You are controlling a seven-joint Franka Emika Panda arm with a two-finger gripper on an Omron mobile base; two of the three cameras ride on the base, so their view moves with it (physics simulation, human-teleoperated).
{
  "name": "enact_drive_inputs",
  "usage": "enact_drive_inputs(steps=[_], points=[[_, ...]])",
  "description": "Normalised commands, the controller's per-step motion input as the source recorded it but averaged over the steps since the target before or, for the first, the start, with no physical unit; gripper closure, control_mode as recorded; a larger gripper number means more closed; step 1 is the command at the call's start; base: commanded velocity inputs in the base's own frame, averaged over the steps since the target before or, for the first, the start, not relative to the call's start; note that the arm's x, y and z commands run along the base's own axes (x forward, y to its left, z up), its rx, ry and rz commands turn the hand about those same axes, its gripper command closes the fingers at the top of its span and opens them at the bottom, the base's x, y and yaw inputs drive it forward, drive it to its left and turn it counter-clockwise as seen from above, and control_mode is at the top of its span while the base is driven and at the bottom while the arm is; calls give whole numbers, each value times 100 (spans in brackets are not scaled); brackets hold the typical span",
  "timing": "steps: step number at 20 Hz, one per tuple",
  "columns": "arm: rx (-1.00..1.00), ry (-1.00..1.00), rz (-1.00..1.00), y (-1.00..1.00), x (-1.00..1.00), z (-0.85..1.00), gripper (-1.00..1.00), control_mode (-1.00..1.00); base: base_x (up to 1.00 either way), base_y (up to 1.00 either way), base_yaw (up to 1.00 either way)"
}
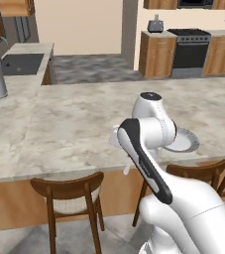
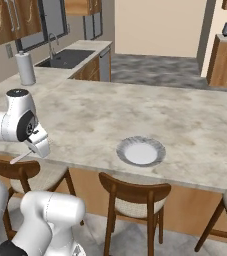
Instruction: Take the fork and place it on the left side of the plate. Then take the spoon and place it on the right side of the plate. Make sure they're directly next to the plate.
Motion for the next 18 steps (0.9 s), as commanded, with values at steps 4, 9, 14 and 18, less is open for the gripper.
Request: enact_drive_inputs(steps=[4, 9, 14, 18], points=[[0, 0, 0, 0, 0, 0, 100, 100, 0, 0, 0], [0, 0, 0, 0, 0, 0, 100, 100, 0, 0, 0], [0, 0, 0, 0, 0, 0, 100, 100, 0, 0, 0], [0, 0, 0, 0, 0, 0, 100, -100, 0, 0, 0]])
